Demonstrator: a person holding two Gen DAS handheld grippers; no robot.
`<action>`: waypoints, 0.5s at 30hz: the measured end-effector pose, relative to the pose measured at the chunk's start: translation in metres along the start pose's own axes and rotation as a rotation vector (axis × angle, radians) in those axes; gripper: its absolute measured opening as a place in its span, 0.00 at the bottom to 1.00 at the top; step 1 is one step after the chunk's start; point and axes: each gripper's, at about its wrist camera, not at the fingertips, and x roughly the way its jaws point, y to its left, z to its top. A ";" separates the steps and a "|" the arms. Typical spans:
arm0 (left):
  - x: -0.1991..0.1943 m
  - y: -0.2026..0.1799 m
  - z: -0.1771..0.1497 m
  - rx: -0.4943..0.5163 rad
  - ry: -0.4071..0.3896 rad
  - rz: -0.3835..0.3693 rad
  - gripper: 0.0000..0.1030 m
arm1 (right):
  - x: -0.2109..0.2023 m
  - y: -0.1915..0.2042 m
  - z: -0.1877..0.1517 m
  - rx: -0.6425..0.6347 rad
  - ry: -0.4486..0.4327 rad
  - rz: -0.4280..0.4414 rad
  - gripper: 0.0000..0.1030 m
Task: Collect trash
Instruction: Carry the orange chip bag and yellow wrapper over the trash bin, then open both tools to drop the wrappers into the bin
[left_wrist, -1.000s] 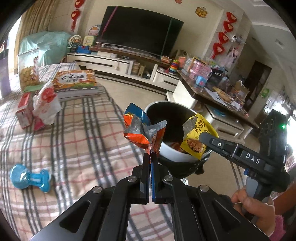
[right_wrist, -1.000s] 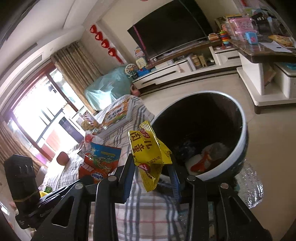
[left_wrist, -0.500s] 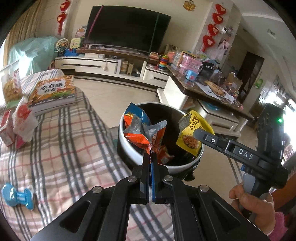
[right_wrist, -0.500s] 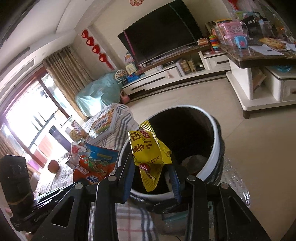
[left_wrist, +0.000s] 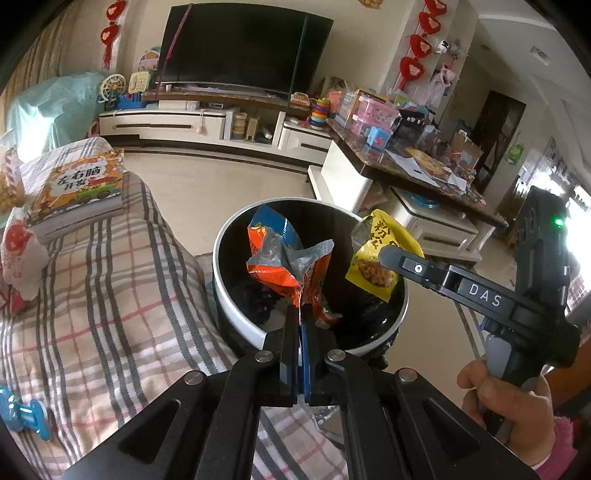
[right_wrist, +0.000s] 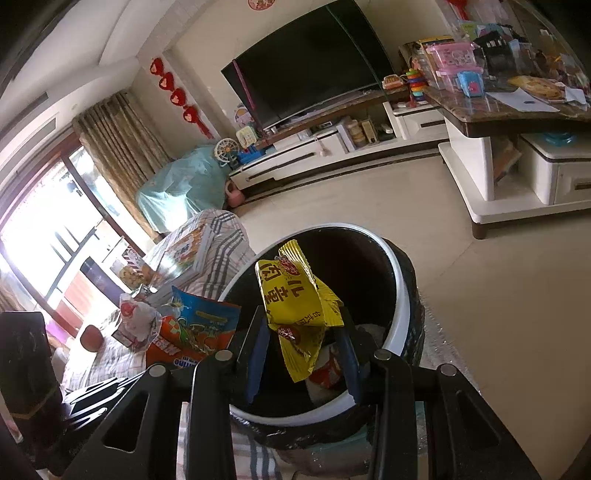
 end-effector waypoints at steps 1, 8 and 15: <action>0.002 0.000 0.002 -0.004 0.002 -0.003 0.00 | 0.002 -0.001 0.001 0.000 0.003 -0.002 0.36; 0.012 -0.002 0.008 0.000 0.007 -0.002 0.00 | 0.012 -0.007 0.007 -0.006 0.018 -0.014 0.36; 0.020 -0.004 0.009 0.003 0.020 -0.001 0.00 | 0.018 -0.011 0.010 -0.007 0.026 -0.023 0.37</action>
